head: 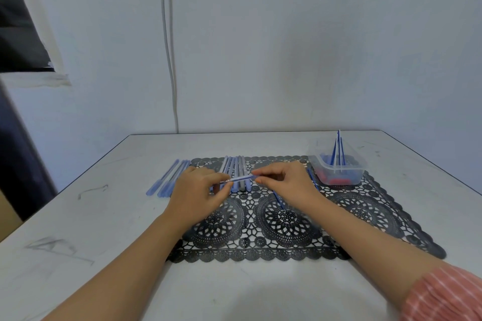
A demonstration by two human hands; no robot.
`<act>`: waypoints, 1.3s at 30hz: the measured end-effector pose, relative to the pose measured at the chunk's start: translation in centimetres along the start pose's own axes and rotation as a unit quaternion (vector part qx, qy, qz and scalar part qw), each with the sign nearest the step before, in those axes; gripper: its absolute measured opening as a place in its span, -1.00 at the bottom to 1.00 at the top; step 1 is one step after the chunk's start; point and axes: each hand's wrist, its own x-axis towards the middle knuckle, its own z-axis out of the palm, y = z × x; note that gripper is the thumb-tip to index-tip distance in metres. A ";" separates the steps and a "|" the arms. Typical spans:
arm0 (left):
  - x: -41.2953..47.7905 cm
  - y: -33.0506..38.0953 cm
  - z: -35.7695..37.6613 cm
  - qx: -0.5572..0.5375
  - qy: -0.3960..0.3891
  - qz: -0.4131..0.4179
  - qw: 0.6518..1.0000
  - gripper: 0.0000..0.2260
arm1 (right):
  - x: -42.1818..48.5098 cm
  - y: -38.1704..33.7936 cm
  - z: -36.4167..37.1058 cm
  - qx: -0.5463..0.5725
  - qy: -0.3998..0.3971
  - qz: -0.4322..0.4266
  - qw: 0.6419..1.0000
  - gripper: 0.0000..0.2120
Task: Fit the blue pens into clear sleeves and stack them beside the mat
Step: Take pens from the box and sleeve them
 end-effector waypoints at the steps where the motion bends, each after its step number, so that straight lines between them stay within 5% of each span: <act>1: 0.0 0.0 0.0 -0.001 0.000 0.002 1.000 -0.72 | 0.0 0.0 0.1 0.002 0.000 -0.002 1.000 -0.82; 22: 0.0 0.2 -0.1 -0.003 0.006 0.026 1.000 -0.73 | 0.0 0.5 0.4 -0.046 -0.004 -0.036 0.998 -0.90; 29: 0.1 0.5 -0.1 -0.001 0.011 0.038 0.999 -0.74 | -0.3 0.2 0.5 -0.036 0.002 -0.053 0.998 -0.63; 33: 0.1 0.4 -0.1 -0.003 0.011 0.032 0.999 -0.74 | -0.3 0.5 0.3 -0.027 0.004 -0.071 0.997 -0.91; 39: 0.1 0.7 -0.2 0.004 0.009 0.045 0.999 -0.74 | -0.3 0.4 0.3 -0.068 0.009 -0.086 0.994 -0.68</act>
